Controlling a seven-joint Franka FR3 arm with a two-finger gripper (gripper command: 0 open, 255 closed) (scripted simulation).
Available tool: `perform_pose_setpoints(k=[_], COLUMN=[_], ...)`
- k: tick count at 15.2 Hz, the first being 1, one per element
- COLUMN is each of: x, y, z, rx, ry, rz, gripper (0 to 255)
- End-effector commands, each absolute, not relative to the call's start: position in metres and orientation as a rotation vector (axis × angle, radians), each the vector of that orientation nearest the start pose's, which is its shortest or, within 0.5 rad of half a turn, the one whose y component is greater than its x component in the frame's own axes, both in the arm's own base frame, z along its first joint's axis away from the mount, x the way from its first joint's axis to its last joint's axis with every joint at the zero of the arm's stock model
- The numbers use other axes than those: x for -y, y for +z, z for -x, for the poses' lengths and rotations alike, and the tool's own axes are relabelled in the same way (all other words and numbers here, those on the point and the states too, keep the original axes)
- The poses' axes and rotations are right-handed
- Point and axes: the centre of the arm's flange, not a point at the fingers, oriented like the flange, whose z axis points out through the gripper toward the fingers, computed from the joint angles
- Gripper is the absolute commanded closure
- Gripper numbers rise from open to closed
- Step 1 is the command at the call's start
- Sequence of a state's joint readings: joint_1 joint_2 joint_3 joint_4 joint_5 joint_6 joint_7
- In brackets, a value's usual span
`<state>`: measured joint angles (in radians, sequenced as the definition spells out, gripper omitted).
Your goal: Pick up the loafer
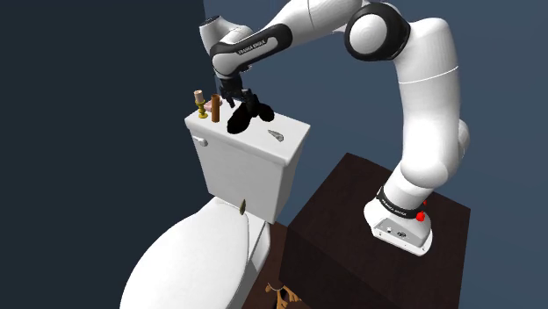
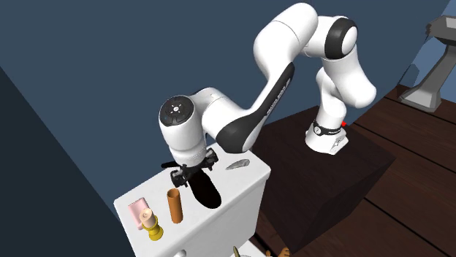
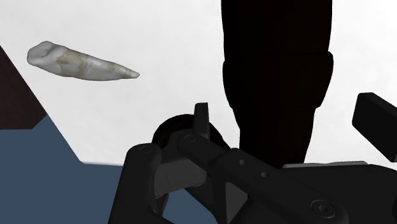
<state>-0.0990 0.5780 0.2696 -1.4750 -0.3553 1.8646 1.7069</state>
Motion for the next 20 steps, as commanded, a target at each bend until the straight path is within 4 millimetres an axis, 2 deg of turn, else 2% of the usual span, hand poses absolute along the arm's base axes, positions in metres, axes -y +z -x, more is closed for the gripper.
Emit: perform_pose_setpoints(k=[1,3,4,13,20], x=[-0.061,-0.061,-0.061,-0.061,-0.061], y=[0.328,0.325,0.325,0.325,0.362], z=[-0.686,-0.686,-0.686,-0.686,-0.686], rx=[-2.222,-2.222,-2.222,-2.222,-2.222], ry=[-0.086,-0.086,-0.085,-0.086,-0.086], rz=[2.546,2.546,2.546,2.546,2.546], gripper=[0,0,255,255,255])
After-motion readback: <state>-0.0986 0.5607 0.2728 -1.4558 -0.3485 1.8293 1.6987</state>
